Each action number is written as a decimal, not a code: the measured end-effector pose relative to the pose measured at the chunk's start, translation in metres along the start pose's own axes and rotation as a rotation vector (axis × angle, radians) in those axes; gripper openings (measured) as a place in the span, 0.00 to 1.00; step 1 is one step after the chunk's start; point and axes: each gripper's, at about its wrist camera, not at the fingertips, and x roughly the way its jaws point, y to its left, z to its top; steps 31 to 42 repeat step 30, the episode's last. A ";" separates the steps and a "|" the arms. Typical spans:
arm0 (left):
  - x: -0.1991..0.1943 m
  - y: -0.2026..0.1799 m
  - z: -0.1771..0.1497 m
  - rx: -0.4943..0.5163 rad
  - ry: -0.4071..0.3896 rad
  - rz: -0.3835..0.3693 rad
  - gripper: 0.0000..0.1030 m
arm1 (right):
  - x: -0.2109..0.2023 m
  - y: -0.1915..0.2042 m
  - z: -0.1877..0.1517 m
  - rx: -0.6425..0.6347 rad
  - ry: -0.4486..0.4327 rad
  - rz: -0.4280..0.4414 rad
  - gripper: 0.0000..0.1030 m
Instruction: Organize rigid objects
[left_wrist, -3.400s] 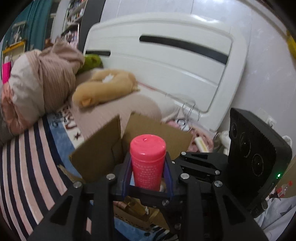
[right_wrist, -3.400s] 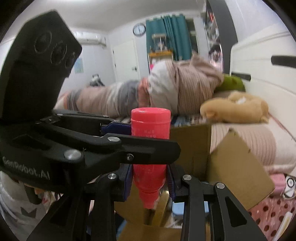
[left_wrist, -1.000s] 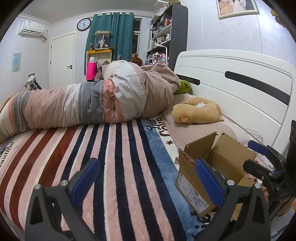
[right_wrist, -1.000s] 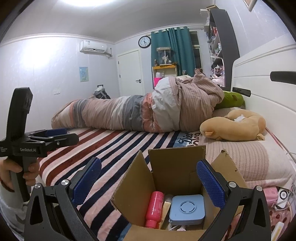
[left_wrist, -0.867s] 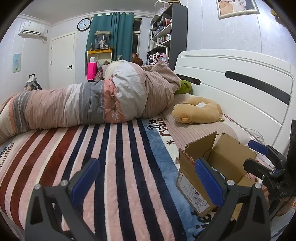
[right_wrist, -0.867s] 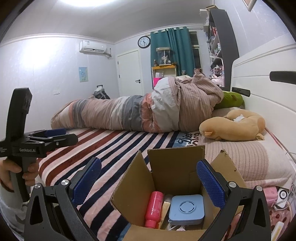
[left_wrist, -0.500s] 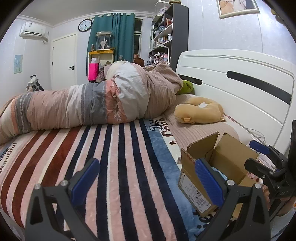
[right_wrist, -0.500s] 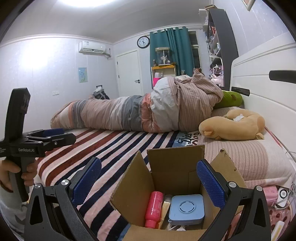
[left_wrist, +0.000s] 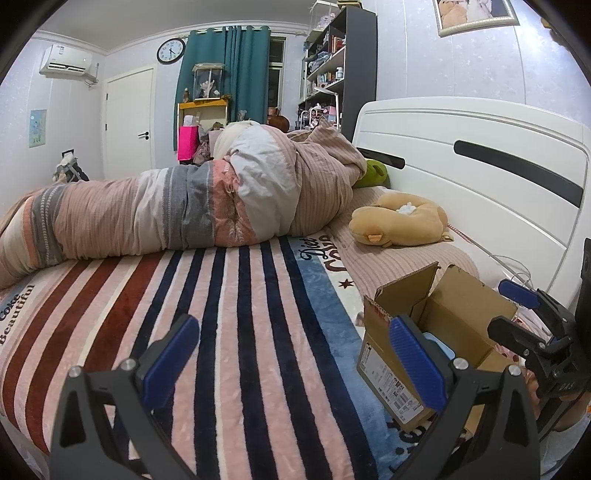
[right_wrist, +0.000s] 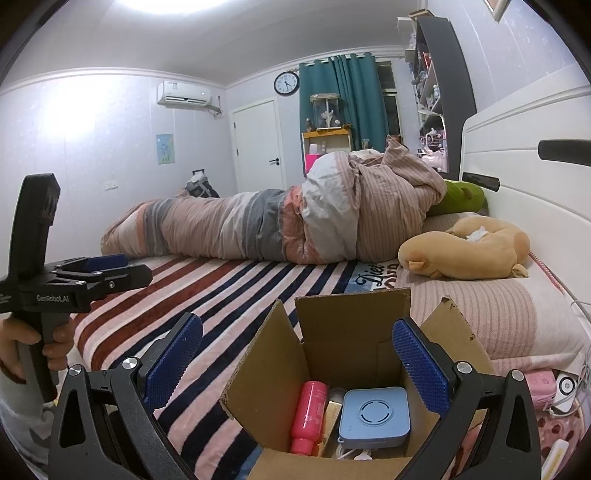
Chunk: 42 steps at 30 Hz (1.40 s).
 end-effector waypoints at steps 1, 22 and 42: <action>0.000 0.000 0.000 0.000 0.000 -0.001 0.99 | 0.000 0.000 0.000 0.000 0.000 0.000 1.00; 0.000 0.002 0.000 0.003 0.002 -0.003 0.99 | 0.002 0.005 -0.001 0.006 0.002 -0.009 1.00; 0.001 0.002 0.001 0.006 0.003 0.002 0.99 | 0.002 0.005 -0.001 0.006 0.002 -0.008 1.00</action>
